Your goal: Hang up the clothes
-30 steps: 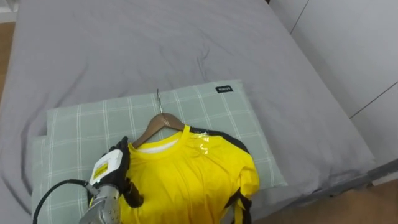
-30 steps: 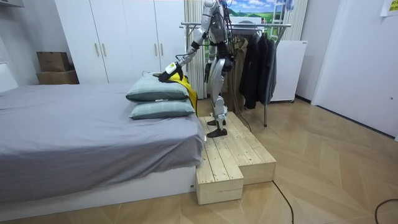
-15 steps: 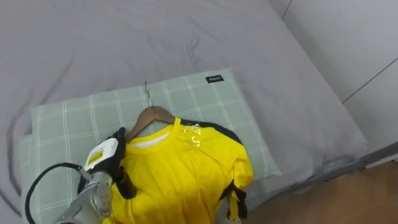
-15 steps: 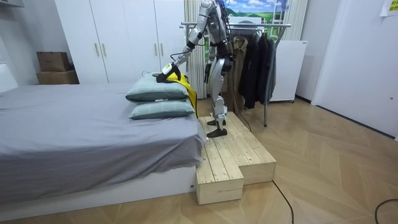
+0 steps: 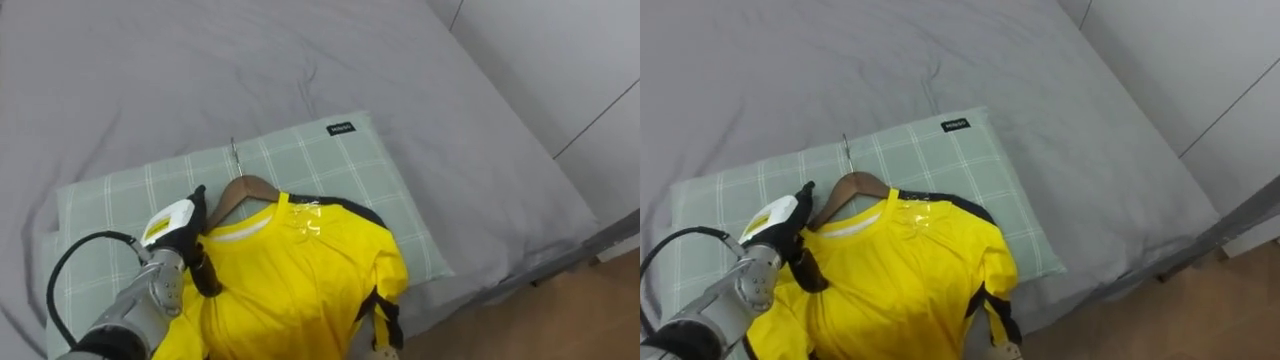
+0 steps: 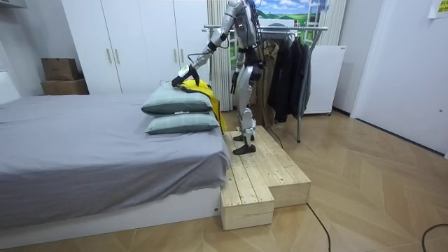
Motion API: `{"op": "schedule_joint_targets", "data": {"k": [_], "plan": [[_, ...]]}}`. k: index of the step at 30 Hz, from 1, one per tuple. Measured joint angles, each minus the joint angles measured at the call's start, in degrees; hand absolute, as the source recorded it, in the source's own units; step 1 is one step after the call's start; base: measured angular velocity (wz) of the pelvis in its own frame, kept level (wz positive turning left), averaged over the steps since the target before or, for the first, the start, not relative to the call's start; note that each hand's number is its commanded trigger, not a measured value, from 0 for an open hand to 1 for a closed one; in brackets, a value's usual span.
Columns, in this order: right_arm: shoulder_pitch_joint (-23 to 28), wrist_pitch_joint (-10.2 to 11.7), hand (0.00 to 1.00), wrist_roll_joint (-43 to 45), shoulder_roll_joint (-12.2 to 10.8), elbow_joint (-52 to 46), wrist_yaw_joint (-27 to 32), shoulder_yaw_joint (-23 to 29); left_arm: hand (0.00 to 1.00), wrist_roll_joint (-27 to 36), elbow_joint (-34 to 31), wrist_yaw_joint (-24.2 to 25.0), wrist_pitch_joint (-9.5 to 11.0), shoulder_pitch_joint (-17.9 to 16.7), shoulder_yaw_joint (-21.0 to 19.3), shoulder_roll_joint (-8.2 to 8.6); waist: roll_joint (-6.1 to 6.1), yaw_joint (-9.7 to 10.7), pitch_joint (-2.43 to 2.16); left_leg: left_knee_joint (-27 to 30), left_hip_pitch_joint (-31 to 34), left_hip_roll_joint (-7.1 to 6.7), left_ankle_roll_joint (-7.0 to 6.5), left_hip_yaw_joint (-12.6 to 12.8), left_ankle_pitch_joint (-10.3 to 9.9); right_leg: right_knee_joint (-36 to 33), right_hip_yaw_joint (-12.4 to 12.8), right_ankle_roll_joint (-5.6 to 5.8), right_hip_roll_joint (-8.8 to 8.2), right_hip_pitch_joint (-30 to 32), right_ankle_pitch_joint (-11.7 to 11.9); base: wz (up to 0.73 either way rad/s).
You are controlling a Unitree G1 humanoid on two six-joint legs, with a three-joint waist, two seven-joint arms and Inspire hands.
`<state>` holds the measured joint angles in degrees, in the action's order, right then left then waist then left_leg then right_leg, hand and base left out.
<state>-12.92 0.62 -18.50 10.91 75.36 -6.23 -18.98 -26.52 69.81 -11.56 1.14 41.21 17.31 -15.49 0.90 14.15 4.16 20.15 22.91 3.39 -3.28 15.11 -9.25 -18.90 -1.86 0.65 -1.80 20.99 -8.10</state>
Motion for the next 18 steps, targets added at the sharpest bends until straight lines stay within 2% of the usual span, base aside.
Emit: {"op": "schedule_joint_targets", "data": {"k": [5, 7, 12, 18], "plan": [[1.22, 0.05, 0.0, -0.09, 0.0, -0.95, -0.1, 0.04, 0.0, -0.06, 0.01, 0.97, -0.02, 0.0, -0.21, -0.96, -0.8, 0.16, -0.5, -0.01, -0.57, -0.09, 0.0, 1.09, 0.05, -0.02, 0.36, 0.0, -0.02, -0.04, 0.0, -0.12], [1.52, 0.06, 0.0, -0.06, 0.04, -1.03, -0.01, 0.06, 0.0, -0.01, 0.01, 1.04, -0.02, 0.0, -0.2, -1.34, -1.41, 0.31, -0.87, 0.08, -0.62, -0.08, 0.0, 1.17, 0.05, 0.03, 0.36, 0.0, -0.02, -0.11, 0.01, 0.0], [2.68, 0.08, 0.0, -0.03, 0.1, -1.14, 0.35, 0.14, 0.0, 0.0, 0.08, 1.74, -0.02, 0.0, -0.18, -1.51, -2.56, 0.38, -1.5, 0.09, -1.9, 0.04, 0.0, 1.3, 0.04, 0.3, 0.35, 0.02, -0.03, -1.45, 0.09, 0.0], [3.12, -0.03, 0.0, 0.02, 0.25, -1.75, 0.72, 0.15, 0.0, 0.03, 0.09, 2.17, -0.12, 0.0, -0.18, -2.11, -2.53, 0.48, -1.48, -0.1, -2.28, 0.32, 0.0, 1.34, 0.03, 1.28, 0.22, 0.11, 0.07, -2.21, 0.26, 0.0]]}}
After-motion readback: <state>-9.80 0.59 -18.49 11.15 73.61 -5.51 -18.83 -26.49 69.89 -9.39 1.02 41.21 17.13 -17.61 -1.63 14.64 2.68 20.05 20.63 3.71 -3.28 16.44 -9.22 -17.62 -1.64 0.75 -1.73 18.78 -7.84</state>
